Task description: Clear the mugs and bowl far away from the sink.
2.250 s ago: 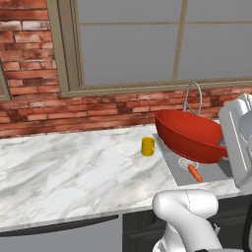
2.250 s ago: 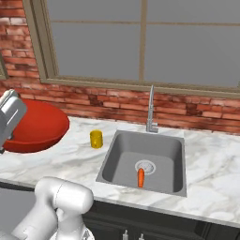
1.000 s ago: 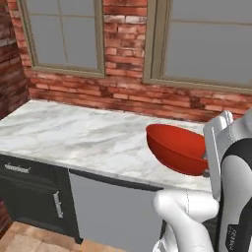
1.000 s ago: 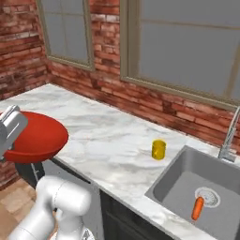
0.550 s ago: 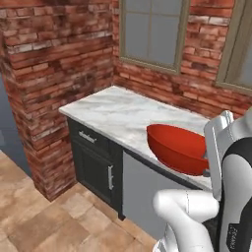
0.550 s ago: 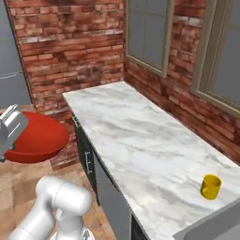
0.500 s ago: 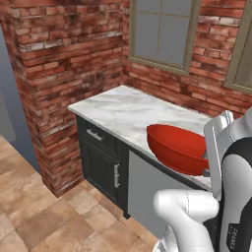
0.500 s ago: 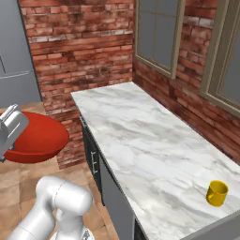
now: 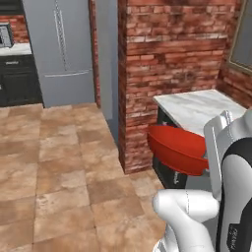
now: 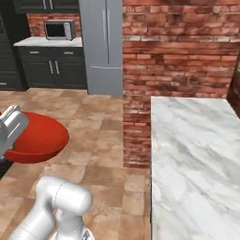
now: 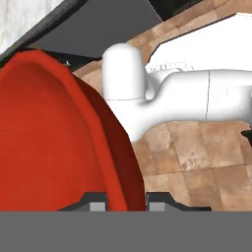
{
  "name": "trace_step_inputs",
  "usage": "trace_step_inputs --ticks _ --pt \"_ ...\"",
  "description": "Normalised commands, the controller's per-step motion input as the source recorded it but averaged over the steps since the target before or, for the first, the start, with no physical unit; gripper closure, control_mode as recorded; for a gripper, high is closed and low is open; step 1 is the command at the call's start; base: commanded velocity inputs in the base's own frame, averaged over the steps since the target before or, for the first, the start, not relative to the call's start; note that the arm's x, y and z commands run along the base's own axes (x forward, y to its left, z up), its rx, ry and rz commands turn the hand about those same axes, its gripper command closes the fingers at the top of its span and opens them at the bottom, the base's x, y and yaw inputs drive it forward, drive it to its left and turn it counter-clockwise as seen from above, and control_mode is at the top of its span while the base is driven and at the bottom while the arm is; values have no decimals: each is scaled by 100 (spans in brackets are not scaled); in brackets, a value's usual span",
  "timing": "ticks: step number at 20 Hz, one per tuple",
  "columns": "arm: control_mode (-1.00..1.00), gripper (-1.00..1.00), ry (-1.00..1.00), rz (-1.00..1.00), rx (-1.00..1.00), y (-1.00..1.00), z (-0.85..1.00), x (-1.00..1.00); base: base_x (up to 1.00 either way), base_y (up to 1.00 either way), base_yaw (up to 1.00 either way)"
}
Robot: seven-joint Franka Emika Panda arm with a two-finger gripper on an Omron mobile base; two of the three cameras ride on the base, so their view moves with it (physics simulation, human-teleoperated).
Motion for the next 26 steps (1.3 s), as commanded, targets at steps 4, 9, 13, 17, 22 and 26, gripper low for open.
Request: trace_step_inputs --ticks 4,9,13,17,22,26 --pt "100 100 0 0 0 0 0 0 1 1 87" --pt "100 100 0 0 0 0 0 0 18 0 87" --pt "100 100 0 0 0 0 0 0 86 -26 76" --pt "100 100 0 0 0 0 0 0 100 -51 50" --pt "100 100 0 0 0 0 0 0 100 -44 32" --pt "100 100 0 0 0 0 0 0 100 -24 26"
